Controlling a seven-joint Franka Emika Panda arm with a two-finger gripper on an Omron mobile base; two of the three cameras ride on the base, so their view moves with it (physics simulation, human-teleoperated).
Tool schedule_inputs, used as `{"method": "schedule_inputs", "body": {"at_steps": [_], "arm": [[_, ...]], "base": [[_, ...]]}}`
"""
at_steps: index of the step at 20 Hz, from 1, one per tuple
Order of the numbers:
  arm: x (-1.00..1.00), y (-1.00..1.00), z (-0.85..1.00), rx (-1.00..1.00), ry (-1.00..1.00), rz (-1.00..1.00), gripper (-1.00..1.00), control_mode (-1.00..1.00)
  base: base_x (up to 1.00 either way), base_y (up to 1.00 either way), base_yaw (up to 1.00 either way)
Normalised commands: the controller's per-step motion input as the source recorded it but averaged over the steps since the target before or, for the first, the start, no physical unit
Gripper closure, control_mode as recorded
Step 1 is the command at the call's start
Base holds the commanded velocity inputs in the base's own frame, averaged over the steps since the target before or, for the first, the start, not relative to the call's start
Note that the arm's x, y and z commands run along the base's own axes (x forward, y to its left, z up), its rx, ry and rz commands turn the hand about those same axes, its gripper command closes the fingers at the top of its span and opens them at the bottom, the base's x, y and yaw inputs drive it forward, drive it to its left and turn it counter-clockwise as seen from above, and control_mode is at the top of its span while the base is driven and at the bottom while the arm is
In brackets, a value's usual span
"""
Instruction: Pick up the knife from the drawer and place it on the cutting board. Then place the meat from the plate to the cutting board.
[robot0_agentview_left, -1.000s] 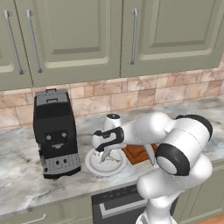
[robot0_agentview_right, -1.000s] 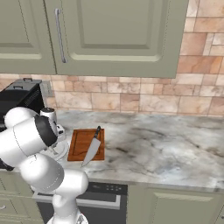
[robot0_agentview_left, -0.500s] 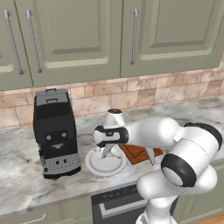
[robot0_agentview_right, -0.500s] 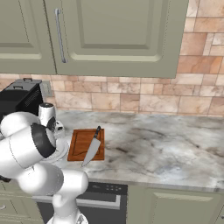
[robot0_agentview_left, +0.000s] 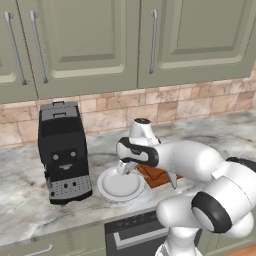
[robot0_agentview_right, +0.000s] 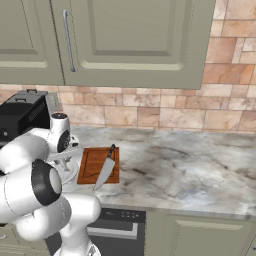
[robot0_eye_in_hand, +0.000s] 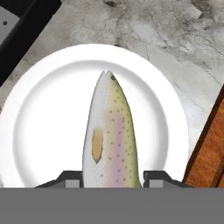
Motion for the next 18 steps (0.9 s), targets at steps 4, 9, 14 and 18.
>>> {"method": "schedule_inputs", "body": {"at_steps": [4, 9, 14, 18], "arm": [[0.0, -0.28, 0.14, 0.0, 0.0, -0.31, 1.0, -1.0], [0.0, -0.21, 0.07, 0.0, 0.0, -0.32, 1.0, -1.0], [0.05, -0.39, 0.13, 0.0, 0.01, -0.35, 1.0, -1.0], [0.14, -0.42, 0.11, 0.0, 0.02, -0.29, 1.0, -1.0]], "base": [[0.0, 0.0, 0.0], [0.0, 0.0, 0.0], [0.0, 0.0, 0.0], [0.0, 0.0, 0.0]]}}
